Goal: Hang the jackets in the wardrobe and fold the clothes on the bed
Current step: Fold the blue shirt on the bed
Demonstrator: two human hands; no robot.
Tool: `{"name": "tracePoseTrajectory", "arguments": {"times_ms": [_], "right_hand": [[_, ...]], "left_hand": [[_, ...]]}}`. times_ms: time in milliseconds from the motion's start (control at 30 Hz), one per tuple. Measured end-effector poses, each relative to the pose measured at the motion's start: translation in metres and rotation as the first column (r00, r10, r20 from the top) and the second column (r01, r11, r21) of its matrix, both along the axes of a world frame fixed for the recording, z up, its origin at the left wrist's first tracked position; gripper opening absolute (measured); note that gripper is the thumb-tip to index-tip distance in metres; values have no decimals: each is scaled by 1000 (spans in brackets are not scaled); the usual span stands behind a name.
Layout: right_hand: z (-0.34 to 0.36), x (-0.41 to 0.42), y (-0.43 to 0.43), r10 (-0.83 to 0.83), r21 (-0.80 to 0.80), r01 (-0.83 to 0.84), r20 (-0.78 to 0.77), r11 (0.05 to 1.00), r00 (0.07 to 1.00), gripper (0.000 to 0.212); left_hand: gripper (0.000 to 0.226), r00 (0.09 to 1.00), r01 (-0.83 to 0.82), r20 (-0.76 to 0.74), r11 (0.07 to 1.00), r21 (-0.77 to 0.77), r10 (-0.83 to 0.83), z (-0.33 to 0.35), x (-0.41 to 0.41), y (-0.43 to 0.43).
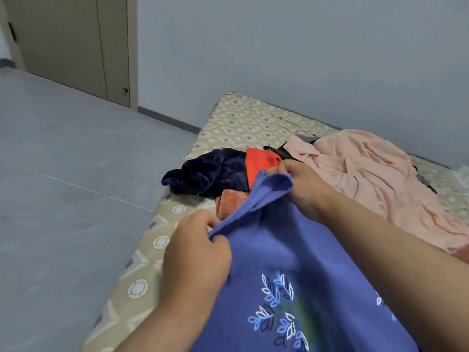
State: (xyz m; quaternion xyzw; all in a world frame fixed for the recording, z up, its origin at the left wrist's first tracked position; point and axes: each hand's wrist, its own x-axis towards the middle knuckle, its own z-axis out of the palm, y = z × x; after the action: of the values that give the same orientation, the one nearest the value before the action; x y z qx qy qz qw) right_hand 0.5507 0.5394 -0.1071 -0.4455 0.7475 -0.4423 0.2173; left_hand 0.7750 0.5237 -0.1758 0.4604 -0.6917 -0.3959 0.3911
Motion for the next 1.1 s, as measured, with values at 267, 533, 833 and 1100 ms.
{"name": "tracePoseTrajectory", "arguments": {"times_ms": [267,533,833,1100], "right_hand": [[-30,-24,53,-238,41,302,-521,952,819,25],[-86,9,67,201,371,247,-831,895,519,67],[-108,55,179,122,452,316,-710,834,693,67],[-97,121,309,145,574,249,-553,780,820,61]], "left_hand": [[30,777,589,518,705,-396,-358,-16,-21,49],[79,499,741,776,655,-151,-385,-59,-33,39],[79,630,695,684,661,-284,-368,-52,-24,47],[76,571,619,737,780,-98,-361,-46,69,120]]}}
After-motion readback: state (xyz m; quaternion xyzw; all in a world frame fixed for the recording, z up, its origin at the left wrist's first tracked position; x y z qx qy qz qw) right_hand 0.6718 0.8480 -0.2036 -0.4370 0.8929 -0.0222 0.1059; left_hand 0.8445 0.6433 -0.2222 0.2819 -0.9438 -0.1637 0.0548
